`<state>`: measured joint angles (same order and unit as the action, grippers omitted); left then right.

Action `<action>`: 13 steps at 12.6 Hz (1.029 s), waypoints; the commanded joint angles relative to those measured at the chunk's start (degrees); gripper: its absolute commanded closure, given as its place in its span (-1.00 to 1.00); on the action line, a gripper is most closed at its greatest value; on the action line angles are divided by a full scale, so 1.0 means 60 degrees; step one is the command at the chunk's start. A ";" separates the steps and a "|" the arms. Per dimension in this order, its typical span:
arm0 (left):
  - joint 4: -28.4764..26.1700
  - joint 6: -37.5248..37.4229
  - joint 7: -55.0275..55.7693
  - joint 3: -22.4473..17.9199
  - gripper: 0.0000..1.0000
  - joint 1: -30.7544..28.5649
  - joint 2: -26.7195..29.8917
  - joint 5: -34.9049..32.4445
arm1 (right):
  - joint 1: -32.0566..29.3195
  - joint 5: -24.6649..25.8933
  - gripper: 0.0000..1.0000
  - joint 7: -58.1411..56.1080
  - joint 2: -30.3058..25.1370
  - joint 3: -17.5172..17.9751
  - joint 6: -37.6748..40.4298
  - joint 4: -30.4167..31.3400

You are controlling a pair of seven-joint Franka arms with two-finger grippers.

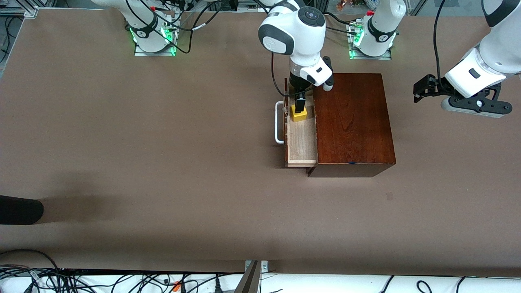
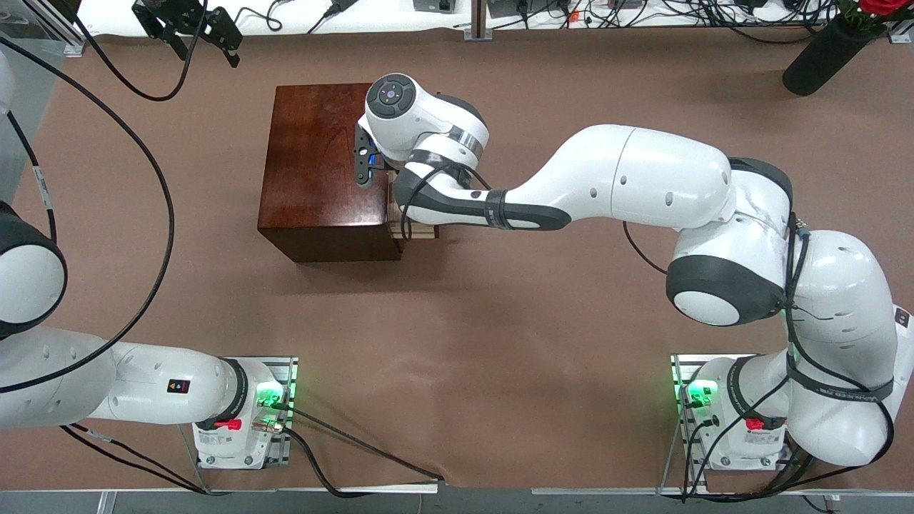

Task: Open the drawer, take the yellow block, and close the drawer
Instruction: 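Lower the right gripper into the drawer over the yellow cube, then close the right gripper on the yellow cube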

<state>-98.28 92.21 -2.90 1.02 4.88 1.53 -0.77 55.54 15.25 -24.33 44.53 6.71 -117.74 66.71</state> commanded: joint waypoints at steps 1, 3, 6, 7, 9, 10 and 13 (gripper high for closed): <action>0.0048 -0.0018 -0.0219 -0.0068 -1.00 0.0051 -0.0006 0.0172 | 0.0046 0.0139 -1.00 -0.0266 0.0356 -0.0078 -0.0443 -0.0322; 0.0048 -0.0018 -0.0219 -0.0068 -1.00 0.0051 -0.0006 0.0172 | 0.0046 0.0168 -1.00 -0.0295 0.0372 -0.0093 -0.0445 -0.0307; 0.0048 -0.0018 -0.0205 -0.0068 -1.00 0.0066 -0.0006 0.0172 | 0.0046 0.0183 -1.00 -0.0354 0.0386 -0.0093 -0.0357 -0.0292; 0.0048 -0.0018 -0.0205 -0.0068 -1.00 0.0066 -0.0006 0.0172 | 0.0031 0.0183 -1.00 -0.0354 0.0459 -0.0093 -0.0357 -0.0292; 0.0048 -0.0018 -0.0205 -0.0068 -1.00 0.0066 -0.0006 0.0172 | 0.0031 0.0183 -1.00 -0.0369 0.0518 -0.0093 -0.0372 -0.0292; 0.0048 -0.0018 -0.0205 -0.0068 -1.00 0.0066 -0.0006 0.0172 | 0.0017 0.0183 -1.00 -0.0369 0.0562 -0.0093 -0.0372 -0.0292; 0.0048 -0.0018 -0.0205 -0.0068 -1.00 0.0080 -0.0006 0.0172 | 0.0016 0.0183 -0.94 -0.0354 0.0562 -0.0093 -0.0357 -0.0292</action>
<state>-98.29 92.21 -2.91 1.02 4.97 1.53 -0.77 55.52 15.46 -25.71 47.09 6.10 -120.37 66.69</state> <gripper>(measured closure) 0.000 0.000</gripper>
